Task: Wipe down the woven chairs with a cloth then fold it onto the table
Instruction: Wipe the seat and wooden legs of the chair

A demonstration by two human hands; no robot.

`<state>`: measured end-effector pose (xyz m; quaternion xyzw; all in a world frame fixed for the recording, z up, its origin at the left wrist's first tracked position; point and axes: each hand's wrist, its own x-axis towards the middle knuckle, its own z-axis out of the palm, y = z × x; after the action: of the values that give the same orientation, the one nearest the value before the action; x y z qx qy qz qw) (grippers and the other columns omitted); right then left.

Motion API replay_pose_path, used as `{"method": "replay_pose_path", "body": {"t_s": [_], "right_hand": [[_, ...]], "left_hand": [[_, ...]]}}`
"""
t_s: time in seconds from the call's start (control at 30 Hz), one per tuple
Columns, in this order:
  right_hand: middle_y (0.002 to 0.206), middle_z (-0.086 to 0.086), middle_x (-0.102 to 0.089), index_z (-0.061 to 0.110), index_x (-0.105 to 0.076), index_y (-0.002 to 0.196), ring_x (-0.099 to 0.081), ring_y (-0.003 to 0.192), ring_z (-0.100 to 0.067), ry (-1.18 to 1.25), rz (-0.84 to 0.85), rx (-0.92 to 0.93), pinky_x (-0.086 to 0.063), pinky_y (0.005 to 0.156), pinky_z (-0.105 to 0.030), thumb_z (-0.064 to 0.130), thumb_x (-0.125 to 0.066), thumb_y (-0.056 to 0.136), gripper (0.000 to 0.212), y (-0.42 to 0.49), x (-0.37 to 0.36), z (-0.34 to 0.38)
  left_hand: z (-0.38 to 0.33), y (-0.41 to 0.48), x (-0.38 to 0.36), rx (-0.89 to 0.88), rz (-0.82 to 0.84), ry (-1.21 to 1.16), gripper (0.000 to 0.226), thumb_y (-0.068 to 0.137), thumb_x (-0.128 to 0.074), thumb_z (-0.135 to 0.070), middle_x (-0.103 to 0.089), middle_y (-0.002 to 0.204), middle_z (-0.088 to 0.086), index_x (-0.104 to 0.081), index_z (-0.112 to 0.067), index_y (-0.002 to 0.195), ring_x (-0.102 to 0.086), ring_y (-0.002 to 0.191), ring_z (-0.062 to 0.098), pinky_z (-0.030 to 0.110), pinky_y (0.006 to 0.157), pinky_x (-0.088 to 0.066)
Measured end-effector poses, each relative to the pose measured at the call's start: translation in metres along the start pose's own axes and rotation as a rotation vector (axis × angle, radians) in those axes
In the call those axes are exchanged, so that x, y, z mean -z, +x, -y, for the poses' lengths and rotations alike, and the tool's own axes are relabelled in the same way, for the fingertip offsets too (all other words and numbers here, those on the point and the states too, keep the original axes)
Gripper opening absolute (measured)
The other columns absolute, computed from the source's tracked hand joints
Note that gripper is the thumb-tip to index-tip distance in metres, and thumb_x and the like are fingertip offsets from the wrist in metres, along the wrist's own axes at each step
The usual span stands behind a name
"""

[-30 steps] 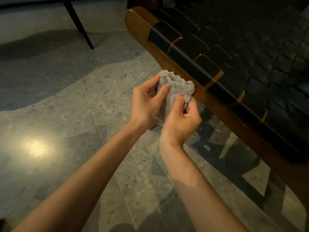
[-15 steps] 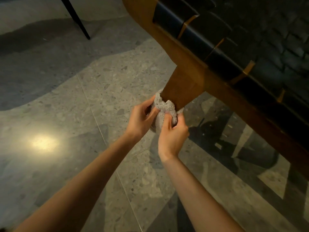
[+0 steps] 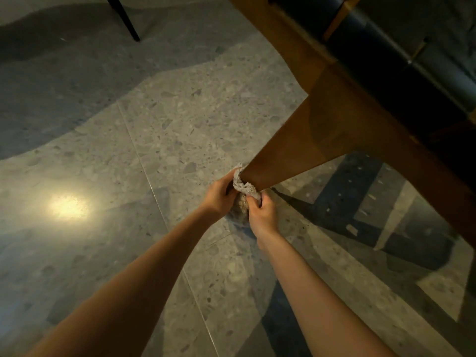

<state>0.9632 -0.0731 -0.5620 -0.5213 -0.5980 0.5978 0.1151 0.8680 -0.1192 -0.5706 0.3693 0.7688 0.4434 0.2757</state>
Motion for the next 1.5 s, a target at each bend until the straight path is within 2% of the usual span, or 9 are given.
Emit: {"method": "replay_pose_path", "body": {"t_s": [0.23, 0.4, 0.5, 0.67, 0.87, 1.03, 1.17, 1.4, 1.5], "right_hand": [[0.113, -0.009, -0.065, 0.011, -0.062, 0.116, -0.061, 0.105, -0.022, 0.064, -0.041, 0.056, -0.048, 0.093, -0.035, 0.012, -0.052, 0.096, 0.022, -0.009, 0.012, 0.009], [0.107, -0.002, -0.067, 0.009, -0.063, 0.118, -0.063, 0.097, -0.012, 0.137, -0.172, 0.242, -0.045, 0.081, -0.016, 0.010, -0.055, 0.094, 0.025, -0.037, 0.026, 0.026], [0.115, -0.004, -0.067, 0.010, -0.060, 0.126, -0.063, 0.103, -0.011, 0.186, -0.217, 0.332, -0.049, 0.090, -0.019, 0.010, -0.054, 0.095, 0.032, -0.055, 0.036, 0.040], [0.115, -0.004, -0.067, 0.009, -0.061, 0.125, -0.061, 0.093, 0.001, 0.274, -0.356, 0.434, -0.041, 0.072, 0.001, 0.008, -0.053, 0.096, 0.030, -0.078, 0.043, 0.062], [0.106, -0.001, -0.069, 0.009, -0.064, 0.122, -0.061, 0.085, 0.003, 0.359, -0.461, 0.534, -0.043, 0.069, -0.001, 0.010, -0.054, 0.095, 0.028, -0.105, 0.058, 0.086], [0.098, 0.004, -0.066, 0.007, -0.066, 0.118, -0.057, 0.087, 0.008, 0.357, -0.523, 0.603, -0.040, 0.067, 0.002, 0.008, -0.055, 0.095, 0.026, -0.131, 0.057, 0.087], [0.105, -0.002, -0.070, 0.011, -0.067, 0.118, -0.064, 0.089, -0.001, 0.339, -0.548, 0.557, -0.047, 0.071, -0.005, 0.014, -0.062, 0.091, 0.027, -0.145, 0.052, 0.083], [0.096, 0.011, -0.060, 0.018, -0.067, 0.111, -0.058, 0.080, 0.005, 0.242, -0.279, 0.428, -0.044, 0.063, -0.003, 0.029, -0.067, 0.087, 0.027, -0.148, 0.038, 0.093], [0.100, 0.011, -0.066, 0.018, -0.068, 0.113, -0.058, 0.085, 0.002, 0.046, -0.138, 0.482, -0.048, 0.074, -0.013, 0.032, -0.068, 0.086, 0.030, -0.139, 0.042, 0.108]], "left_hand": [[-0.027, -0.010, -0.003, 0.074, -0.078, -0.084, 0.041, 0.089, -0.049, 0.009, -0.066, 0.113, 0.011, -0.057, -0.008, 0.126, -0.060, 0.109, 0.023, 0.042, 0.097, -0.047], [-0.059, -0.025, 0.003, -0.051, -0.149, -0.106, 0.036, 0.091, -0.050, 0.006, -0.067, 0.106, 0.001, -0.058, -0.008, 0.124, -0.060, 0.098, 0.004, 0.014, 0.084, -0.047], [-0.082, -0.035, 0.005, -0.064, -0.198, -0.148, 0.037, 0.091, -0.051, 0.003, -0.067, 0.101, -0.002, -0.058, -0.008, 0.126, -0.060, 0.096, 0.003, 0.019, 0.086, -0.049], [-0.123, -0.048, 0.007, -0.112, -0.313, -0.252, 0.041, 0.089, -0.051, 0.008, -0.069, 0.107, 0.002, -0.059, -0.007, 0.126, -0.063, 0.096, 0.003, 0.019, 0.085, -0.050], [-0.172, -0.063, 0.011, -0.241, -0.411, -0.376, 0.043, 0.088, -0.055, 0.007, -0.067, 0.104, -0.013, -0.059, -0.012, 0.125, -0.063, 0.100, -0.002, 0.017, 0.086, -0.050], [-0.185, -0.075, 0.022, -0.278, -0.465, -0.321, 0.033, 0.088, -0.060, 0.000, -0.067, 0.111, -0.002, -0.063, -0.006, 0.120, -0.065, 0.102, 0.005, 0.025, 0.089, -0.053], [-0.175, -0.095, 0.029, -0.258, -0.508, -0.262, 0.025, 0.088, -0.061, -0.004, -0.071, 0.102, -0.006, -0.069, -0.017, 0.108, -0.067, 0.094, 0.006, 0.025, 0.083, -0.055], [-0.161, -0.098, 0.069, -0.072, -0.507, -0.064, 0.010, 0.089, -0.062, -0.010, -0.062, 0.085, -0.014, -0.063, -0.019, 0.093, -0.058, 0.078, 0.001, 0.007, 0.068, -0.045], [-0.156, -0.095, 0.087, 0.084, -0.561, -0.157, 0.008, 0.089, -0.063, -0.012, -0.061, 0.083, -0.011, -0.061, -0.020, 0.089, -0.058, 0.080, 0.006, 0.011, 0.066, -0.048]]}}
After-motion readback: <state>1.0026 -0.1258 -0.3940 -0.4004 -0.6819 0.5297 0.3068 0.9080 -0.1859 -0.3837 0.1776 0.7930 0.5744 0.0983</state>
